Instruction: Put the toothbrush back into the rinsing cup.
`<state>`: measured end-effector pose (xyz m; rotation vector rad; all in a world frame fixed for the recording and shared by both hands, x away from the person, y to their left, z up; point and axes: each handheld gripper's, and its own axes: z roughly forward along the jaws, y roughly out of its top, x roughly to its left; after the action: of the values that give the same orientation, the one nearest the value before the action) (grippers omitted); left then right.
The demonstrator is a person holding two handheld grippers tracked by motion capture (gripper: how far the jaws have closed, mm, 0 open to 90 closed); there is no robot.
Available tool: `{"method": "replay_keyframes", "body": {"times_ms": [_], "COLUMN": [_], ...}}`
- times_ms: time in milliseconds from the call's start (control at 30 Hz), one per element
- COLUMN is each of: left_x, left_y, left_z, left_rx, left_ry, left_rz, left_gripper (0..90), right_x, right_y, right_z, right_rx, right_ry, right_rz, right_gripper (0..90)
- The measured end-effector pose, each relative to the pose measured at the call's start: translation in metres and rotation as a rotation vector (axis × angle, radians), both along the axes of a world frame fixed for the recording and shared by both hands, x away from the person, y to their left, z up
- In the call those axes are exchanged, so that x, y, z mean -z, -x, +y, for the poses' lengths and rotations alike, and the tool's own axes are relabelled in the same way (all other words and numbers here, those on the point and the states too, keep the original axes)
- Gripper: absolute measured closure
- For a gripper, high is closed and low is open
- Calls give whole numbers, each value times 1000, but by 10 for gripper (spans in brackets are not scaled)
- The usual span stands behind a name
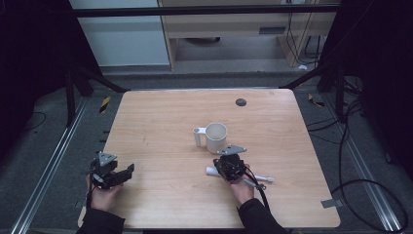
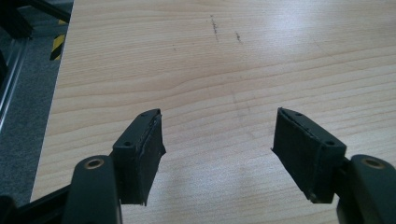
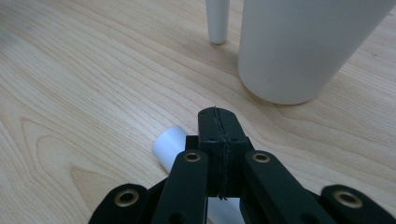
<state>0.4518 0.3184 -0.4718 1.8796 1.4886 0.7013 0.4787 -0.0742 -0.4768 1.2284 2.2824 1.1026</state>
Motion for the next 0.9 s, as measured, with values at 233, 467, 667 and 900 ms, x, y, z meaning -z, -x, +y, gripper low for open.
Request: {"method": "replay_keyframes", "body": {"times_ms": [233,467,667,900], "left_x": [0,1,1,1], "left_y": [0,0,-1,-1], "left_z": [0,0,-1,-1], "left_rx": [2,3,5,5], "left_ry": [-4,-5,-6,-7], "left_rz": [3,5,7,9], "left_gripper": [321,320,320,319], "right_x": [6,7,7,6], "right_y": [-3,-1,3,8], "right_z": [1,1,-1,-4], "right_rx": [2,-11,-21,-40], "right_ry": [27,41,47,52], "right_rz": [20,30,35,37], "right_gripper": [900,898,893,891]}}
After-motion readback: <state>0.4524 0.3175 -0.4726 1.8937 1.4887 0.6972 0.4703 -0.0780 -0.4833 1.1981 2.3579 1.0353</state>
